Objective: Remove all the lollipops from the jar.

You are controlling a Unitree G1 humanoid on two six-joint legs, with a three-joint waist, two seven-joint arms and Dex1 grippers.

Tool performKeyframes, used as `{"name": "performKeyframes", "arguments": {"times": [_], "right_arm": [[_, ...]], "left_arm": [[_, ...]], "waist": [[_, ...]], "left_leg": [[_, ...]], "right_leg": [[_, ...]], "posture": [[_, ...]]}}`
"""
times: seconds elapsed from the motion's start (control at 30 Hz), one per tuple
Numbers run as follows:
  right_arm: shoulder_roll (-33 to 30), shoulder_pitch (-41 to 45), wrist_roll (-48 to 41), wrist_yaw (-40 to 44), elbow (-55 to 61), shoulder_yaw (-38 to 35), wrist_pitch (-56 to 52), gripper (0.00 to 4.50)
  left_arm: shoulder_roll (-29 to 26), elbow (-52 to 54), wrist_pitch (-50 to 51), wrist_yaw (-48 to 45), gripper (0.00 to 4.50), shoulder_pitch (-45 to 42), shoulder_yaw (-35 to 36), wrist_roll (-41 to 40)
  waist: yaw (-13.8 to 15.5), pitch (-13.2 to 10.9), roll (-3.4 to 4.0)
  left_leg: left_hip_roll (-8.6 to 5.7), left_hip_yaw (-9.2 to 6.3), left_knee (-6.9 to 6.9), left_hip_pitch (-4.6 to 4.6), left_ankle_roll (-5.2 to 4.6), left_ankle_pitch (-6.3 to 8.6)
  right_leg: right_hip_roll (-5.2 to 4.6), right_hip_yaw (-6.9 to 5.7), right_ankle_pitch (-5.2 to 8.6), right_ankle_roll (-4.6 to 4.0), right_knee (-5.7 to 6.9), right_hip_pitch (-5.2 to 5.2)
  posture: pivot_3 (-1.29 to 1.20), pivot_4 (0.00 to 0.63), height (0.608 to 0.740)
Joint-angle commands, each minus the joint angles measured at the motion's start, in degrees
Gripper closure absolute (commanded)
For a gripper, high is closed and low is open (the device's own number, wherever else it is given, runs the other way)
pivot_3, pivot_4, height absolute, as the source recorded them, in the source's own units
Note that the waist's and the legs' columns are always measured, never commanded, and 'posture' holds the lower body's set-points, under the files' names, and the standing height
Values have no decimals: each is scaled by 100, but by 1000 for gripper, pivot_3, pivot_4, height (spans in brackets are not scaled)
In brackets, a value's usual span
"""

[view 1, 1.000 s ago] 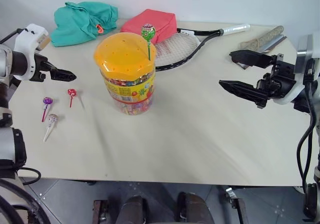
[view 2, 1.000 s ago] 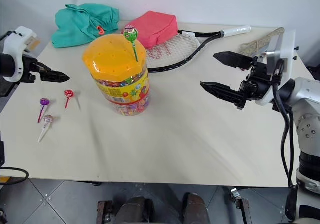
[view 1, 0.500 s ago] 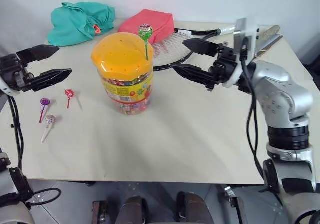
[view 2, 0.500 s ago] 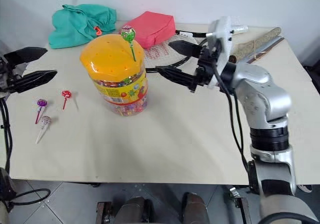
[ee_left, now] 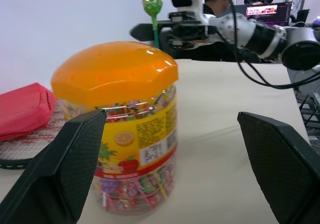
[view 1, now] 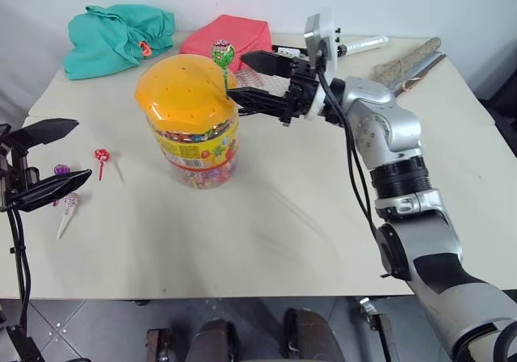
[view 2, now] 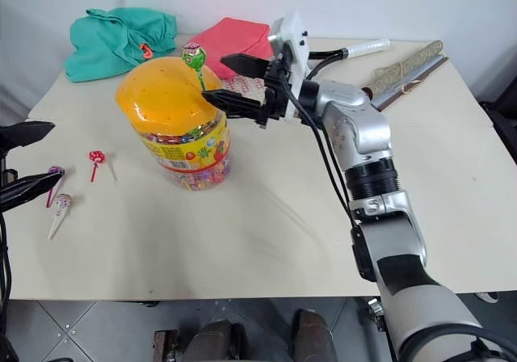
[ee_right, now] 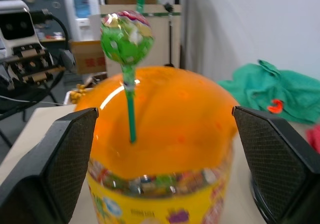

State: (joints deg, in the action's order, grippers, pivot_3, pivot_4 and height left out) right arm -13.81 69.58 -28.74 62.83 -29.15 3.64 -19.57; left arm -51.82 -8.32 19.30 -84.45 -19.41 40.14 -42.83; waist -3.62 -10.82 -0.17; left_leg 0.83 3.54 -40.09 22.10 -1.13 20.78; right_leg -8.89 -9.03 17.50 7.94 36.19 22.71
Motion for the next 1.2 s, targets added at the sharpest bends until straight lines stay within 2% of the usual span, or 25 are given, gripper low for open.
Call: {"name": "performKeyframes", "arguments": {"times": [0.03,0.1,0.37,0.5,0.67,0.8,0.9,1.03,1.2], "right_arm": [[126,236,59,236,-62,-36,150,185],[180,249,67,359,-41,-32,143,575],[228,336,166,432,95,-116,223,3236],[164,531,-88,341,335,-401,23,4456],[30,745,-305,63,614,-771,-209,4456],[-233,849,-447,-475,943,-1119,-568,4456],[-936,610,-247,-1044,1280,-1240,-1269,4456],[-2352,-248,228,-1224,1983,-663,-2772,4456],[-3114,-1314,355,-1706,2571,-813,-3691,4456]], "left_arm": [[-85,334,-13,134,15,155,278,-265],[-98,410,-17,192,0,263,365,-309],[-95,571,-23,334,0,423,410,-526],[-105,485,-56,343,0,401,334,-555],[-133,263,-48,288,0,282,301,-611],[-213,94,-38,201,0,178,247,-604],[-281,-51,-51,167,0,78,194,-567],[-327,-191,-64,96,0,-47,34,-516],[-333,-351,-118,124,0,-259,-150,-463]], "waist": [[6,0,0],[4,0,0],[6,0,0],[5,-1,2],[6,-1,2],[24,-1,2],[50,-1,1],[142,7,-12],[144,-1,2]], "left_leg": [[0,-1,-1,0,0,0],[-2,-2,0,0,0,0],[-1,-3,1,0,2,1],[-2,-2,2,0,2,1],[-1,-3,4,0,3,2],[-1,-2,3,0,3,2],[-2,-2,3,1,3,2],[-3,-13,3,2,1,4],[2,32,7,4,3,5]], "right_leg": [[0,0,0,0,1,-1],[0,6,0,0,0,-1],[0,5,0,0,0,-1],[0,5,0,0,-1,-1],[2,4,0,0,-1,0],[2,6,0,0,-1,-1],[2,7,0,0,-2,0],[2,8,0,0,-1,-6],[1,6,1,-1,-25,4]], "posture": [[0,150,740],[0,150,740],[0,150,740],[0,150,740],[0,150,740],[0,150,740],[0,150,740],[0,150,740],[0,150,740]]}}
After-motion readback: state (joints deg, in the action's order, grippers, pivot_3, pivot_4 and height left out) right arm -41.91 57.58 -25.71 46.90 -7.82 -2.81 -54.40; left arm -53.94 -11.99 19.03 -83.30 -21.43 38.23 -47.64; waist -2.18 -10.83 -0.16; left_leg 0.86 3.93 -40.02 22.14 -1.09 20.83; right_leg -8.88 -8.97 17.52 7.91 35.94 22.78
